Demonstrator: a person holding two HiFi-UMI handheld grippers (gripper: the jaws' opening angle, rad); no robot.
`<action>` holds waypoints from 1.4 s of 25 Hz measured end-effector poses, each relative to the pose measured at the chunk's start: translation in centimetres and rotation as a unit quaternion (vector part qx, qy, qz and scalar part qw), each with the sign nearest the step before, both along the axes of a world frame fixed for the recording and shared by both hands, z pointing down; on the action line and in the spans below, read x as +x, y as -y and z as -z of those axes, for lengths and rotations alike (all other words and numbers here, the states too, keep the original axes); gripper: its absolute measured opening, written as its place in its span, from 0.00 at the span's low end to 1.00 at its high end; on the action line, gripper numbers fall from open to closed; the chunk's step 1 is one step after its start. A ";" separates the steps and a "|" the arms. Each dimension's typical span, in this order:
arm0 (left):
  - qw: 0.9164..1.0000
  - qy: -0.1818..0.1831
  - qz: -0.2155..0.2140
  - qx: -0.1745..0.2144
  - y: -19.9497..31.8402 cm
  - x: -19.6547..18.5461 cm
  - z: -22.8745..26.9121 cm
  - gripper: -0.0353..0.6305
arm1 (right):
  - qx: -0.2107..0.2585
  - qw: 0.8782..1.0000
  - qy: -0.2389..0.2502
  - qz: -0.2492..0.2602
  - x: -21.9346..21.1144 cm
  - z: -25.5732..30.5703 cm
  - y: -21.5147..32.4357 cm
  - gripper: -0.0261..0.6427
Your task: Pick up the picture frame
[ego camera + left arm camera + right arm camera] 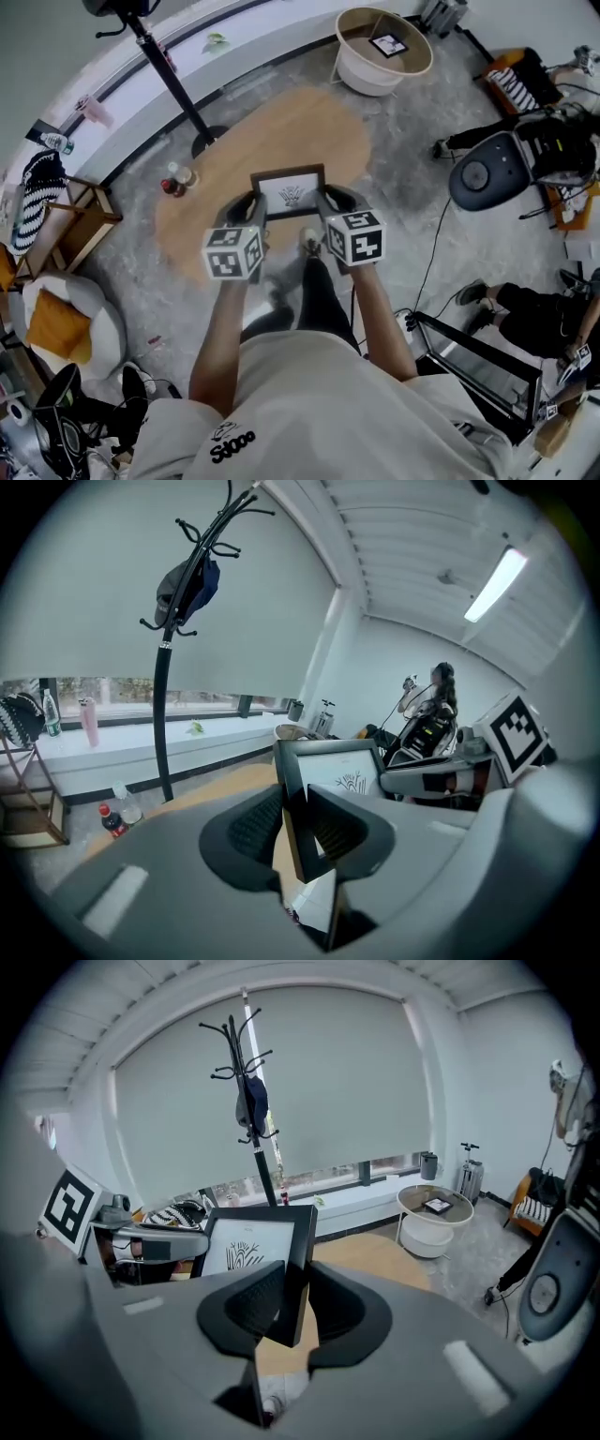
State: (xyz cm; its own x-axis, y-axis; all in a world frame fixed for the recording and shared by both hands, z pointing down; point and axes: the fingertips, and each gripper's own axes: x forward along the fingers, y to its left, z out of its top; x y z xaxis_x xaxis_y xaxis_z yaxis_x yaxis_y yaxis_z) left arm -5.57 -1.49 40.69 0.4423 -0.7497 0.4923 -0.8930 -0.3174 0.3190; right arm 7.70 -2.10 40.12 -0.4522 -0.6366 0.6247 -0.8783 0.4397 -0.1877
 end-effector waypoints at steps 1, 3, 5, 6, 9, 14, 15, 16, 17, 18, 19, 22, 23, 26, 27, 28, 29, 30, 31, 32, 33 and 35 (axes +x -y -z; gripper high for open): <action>1.000 -0.002 -0.002 0.007 -0.2 0.1 0.8 0.19 | 0.007 1.000 0.003 -0.003 0.2 0.7 -0.2 0.17; 1.000 -0.006 -0.006 0.021 -0.6 0.4 2.3 0.19 | 0.016 1.000 0.014 -0.008 0.5 2.1 -0.9 0.17; 0.999 -0.010 -0.011 0.034 -1.0 0.6 3.9 0.19 | 0.024 0.999 0.029 -0.014 0.7 3.6 -1.5 0.17; 0.999 -0.010 -0.014 0.042 -1.1 0.7 4.7 0.19 | 0.028 0.999 0.035 -0.017 0.8 4.3 -1.7 0.17; 0.997 0.001 -0.022 0.067 -1.5 0.7 6.9 0.19 | 0.046 0.998 0.030 -0.016 0.8 6.3 -2.1 0.17; 0.994 0.017 -0.029 0.109 -1.7 0.6 10.5 0.19 | 0.084 0.996 0.021 -0.015 0.6 9.8 -2.4 0.17; 0.993 0.017 -0.030 0.115 -2.0 0.5 11.2 0.19 | 0.090 0.996 0.021 -0.015 0.5 10.5 -2.7 0.17; 0.992 0.018 -0.031 0.121 -2.3 0.4 12.0 0.19 | 0.097 0.995 0.020 -0.015 0.4 11.3 -3.0 0.17; 0.991 0.019 -0.032 0.129 -2.6 0.3 12.7 0.19 | 0.104 0.994 0.020 -0.015 0.3 12.0 -3.4 0.17; 0.990 0.020 -0.033 0.136 -2.9 0.3 13.4 0.19 | 0.111 0.994 0.019 -0.014 0.3 12.8 -3.7 0.17; 0.989 0.022 -0.034 0.145 -3.1 0.2 14.1 0.20 | 0.118 0.993 0.019 -0.013 0.2 13.6 -3.9 0.17; 0.985 0.026 -0.031 0.170 -3.6 0.0 16.2 0.20 | 0.142 0.990 0.019 -0.007 0.0 15.7 -4.4 0.17; 0.983 0.026 -0.029 0.178 -3.8 -0.2 16.9 0.20 | 0.150 0.989 0.020 -0.004 -0.2 16.4 -4.5 0.17; 0.980 0.024 -0.024 0.198 -4.2 -0.6 18.6 0.20 | 0.171 0.985 0.023 0.003 -0.6 18.4 -4.9 0.17; 0.978 0.025 -0.024 0.206 -4.4 -0.8 19.3 0.20 | 0.179 0.984 0.024 0.005 -0.8 19.0 -5.0 0.17; 0.976 0.028 -0.024 0.216 -4.5 -1.0 19.9 0.20 | 0.187 0.982 0.025 0.007 -1.0 19.6 -5.0 0.17; 0.973 0.033 -0.025 0.226 -4.7 -1.1 20.6 0.20 | 0.195 0.980 0.026 0.010 -1.1 20.2 -5.1 0.17; 0.971 0.038 -0.025 0.236 -4.9 -1.3 21.4 0.20 | 0.202 0.979 0.027 0.013 -1.3 20.9 -5.1 0.17; 0.969 0.042 -0.025 0.244 -5.0 -1.4 22.1 0.20 | 0.209 0.977 0.028 0.017 -1.4 21.5 -5.2 0.17; 0.967 0.044 -0.024 0.251 -5.1 -1.5 22.7 0.20 | 0.215 0.976 0.028 0.020 -1.5 22.1 -5.3 0.17; 0.965 0.046 -0.023 0.257 -5.3 -1.6 23.3 0.20 | 0.221 0.975 0.029 0.022 -1.6 22.7 -5.4 0.17; 0.962 0.047 -0.022 0.268 -5.6 -1.7 24.4 0.20 | 0.232 0.972 0.030 0.027 -1.7 23.7 -5.6 0.17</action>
